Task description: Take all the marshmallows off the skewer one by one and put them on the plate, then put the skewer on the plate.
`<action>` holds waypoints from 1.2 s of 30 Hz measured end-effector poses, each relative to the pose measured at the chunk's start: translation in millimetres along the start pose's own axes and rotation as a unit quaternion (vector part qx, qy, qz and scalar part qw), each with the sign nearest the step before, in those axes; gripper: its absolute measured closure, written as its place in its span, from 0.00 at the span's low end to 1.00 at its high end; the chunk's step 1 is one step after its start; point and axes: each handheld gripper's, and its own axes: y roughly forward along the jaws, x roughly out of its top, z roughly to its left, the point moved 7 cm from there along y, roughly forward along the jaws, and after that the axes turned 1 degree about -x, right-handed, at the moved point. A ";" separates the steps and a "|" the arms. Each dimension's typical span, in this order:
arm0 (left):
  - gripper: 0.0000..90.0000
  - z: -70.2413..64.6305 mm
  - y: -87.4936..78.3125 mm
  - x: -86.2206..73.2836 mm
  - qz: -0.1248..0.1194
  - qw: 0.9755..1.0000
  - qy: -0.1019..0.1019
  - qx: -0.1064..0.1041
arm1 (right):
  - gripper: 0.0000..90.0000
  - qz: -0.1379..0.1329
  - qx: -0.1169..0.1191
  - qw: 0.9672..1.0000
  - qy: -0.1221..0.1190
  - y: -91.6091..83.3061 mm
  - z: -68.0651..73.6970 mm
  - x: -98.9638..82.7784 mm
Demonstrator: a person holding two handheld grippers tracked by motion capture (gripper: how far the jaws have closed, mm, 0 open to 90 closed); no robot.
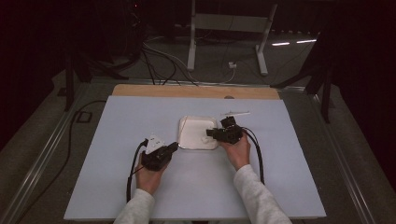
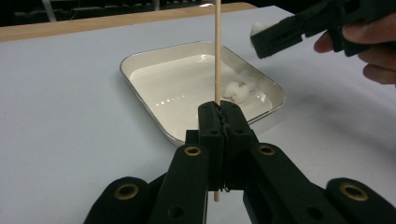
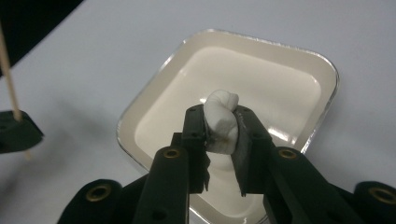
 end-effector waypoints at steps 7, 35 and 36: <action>1.00 -1.4 1.8 2.8 0.002 1.000 -0.009 -0.004 | 0.54 0.016 -0.010 1.000 0.006 7.5 -4.0 -5.1; 1.00 5.9 42.9 31.7 0.025 0.998 -0.059 0.015 | 0.05 -0.058 -0.027 0.998 -0.024 -54.6 4.2 -24.8; 1.00 6.5 45.5 31.3 0.028 0.998 -0.061 0.015 | 0.05 -0.060 -0.029 0.997 -0.025 -57.5 3.4 -26.4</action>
